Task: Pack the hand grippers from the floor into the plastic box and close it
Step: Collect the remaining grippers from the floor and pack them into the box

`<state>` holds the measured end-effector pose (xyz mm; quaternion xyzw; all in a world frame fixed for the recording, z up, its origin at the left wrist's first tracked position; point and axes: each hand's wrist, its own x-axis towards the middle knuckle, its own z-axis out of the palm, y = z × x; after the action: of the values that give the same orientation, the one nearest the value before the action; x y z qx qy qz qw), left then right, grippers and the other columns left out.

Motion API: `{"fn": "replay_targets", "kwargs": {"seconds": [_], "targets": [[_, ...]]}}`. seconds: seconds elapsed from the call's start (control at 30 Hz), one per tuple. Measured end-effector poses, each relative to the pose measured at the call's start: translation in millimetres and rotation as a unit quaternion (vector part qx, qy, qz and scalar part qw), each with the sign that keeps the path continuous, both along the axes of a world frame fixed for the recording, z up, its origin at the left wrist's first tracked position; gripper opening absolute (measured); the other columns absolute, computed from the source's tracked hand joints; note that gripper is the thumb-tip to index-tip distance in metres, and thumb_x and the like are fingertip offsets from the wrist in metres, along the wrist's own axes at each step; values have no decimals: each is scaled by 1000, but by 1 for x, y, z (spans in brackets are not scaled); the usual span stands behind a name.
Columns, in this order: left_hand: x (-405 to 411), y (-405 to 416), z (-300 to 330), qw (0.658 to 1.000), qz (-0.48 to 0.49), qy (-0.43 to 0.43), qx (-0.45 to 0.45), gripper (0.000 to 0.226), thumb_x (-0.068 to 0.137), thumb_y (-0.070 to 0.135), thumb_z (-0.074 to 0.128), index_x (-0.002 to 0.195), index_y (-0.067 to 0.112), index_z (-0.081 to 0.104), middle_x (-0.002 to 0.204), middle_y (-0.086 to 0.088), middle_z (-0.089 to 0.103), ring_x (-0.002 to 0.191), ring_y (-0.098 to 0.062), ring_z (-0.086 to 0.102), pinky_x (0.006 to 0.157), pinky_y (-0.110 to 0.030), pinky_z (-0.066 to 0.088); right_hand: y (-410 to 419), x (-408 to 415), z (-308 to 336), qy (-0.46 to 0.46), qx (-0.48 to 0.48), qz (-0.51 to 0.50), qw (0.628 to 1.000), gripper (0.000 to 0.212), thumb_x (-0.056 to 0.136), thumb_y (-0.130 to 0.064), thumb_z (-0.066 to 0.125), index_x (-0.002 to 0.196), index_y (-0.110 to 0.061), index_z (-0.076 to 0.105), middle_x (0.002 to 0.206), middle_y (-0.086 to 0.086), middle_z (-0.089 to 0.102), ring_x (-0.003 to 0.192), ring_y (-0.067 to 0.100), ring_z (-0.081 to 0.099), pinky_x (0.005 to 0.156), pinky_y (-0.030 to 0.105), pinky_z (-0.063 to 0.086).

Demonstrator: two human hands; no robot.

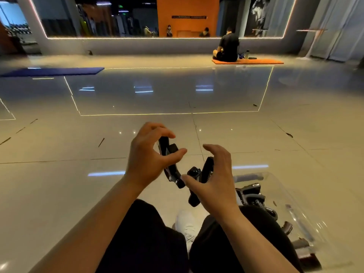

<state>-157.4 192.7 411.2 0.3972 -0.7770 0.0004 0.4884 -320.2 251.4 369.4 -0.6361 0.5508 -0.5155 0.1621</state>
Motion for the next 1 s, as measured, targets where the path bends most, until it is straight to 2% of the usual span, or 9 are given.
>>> {"fn": "replay_targets", "kwargs": {"seconds": [0.17,0.23,0.33,0.47,0.57,0.67,0.8,0.87,1.0], "targets": [[-23,11,-7,1000,-24,11,-6,46,71,50,66,90,8,63,95,-7,57,90,-1,44,79,-3,37,26,-38,-3,-10,32,-58,998,72,68,-27,81,125,-33,37,124,-19,32,108,-1,36,72,4,30],[-33,15,-3,999,-40,2,-5,49,71,52,64,92,8,63,96,-6,56,89,-1,43,76,-2,38,33,-54,-3,17,43,-81,996,74,67,-30,82,127,-31,38,126,-16,34,106,1,38,75,7,30],[-47,22,-9,998,-64,-10,9,53,70,56,62,94,9,63,96,-6,57,87,-7,48,71,-3,37,47,-76,-1,30,73,-119,990,75,67,-30,82,129,-27,40,130,-10,39,107,5,41,81,18,37],[-65,23,-23,995,-83,-15,61,59,66,63,59,97,13,61,99,-5,57,88,-12,50,72,-7,34,68,-101,21,39,87,-122,988,75,67,-31,82,129,-30,41,124,-14,40,108,4,42,76,10,35],[-82,25,-21,992,-99,-19,76,62,64,64,69,96,12,62,101,-7,57,89,-13,49,71,-7,32,84,-117,39,71,100,-104,987,76,65,-35,82,129,-30,41,124,-15,38,111,5,42,86,19,36],[-106,37,-19,989,-123,-2,76,55,66,55,72,95,10,63,101,-9,56,88,-14,48,71,-8,32,105,-131,40,98,101,-151,978,79,60,-49,79,128,-32,43,127,-13,43,112,5,44,90,24,37],[-138,57,-20,976,-198,-37,77,53,65,51,75,97,11,62,107,-8,53,91,-17,51,74,-17,43,133,-154,36,142,126,-199,961,76,63,-44,81,127,-34,42,130,-13,41,110,5,44,94,30,40],[-148,65,-22,968,-227,-71,75,53,64,48,78,98,12,62,111,-8,50,92,-18,53,73,-22,47,143,-168,38,167,152,-197,954,77,64,-43,81,129,-34,41,133,-12,38,113,6,42,94,30,40],[-162,74,-25,960,-247,-105,84,54,63,48,79,100,12,62,112,-7,47,88,-17,54,69,-17,42,157,-196,26,195,199,-186,942,76,66,-43,80,130,-32,40,135,-11,35,113,3,37,90,24,35]]}}
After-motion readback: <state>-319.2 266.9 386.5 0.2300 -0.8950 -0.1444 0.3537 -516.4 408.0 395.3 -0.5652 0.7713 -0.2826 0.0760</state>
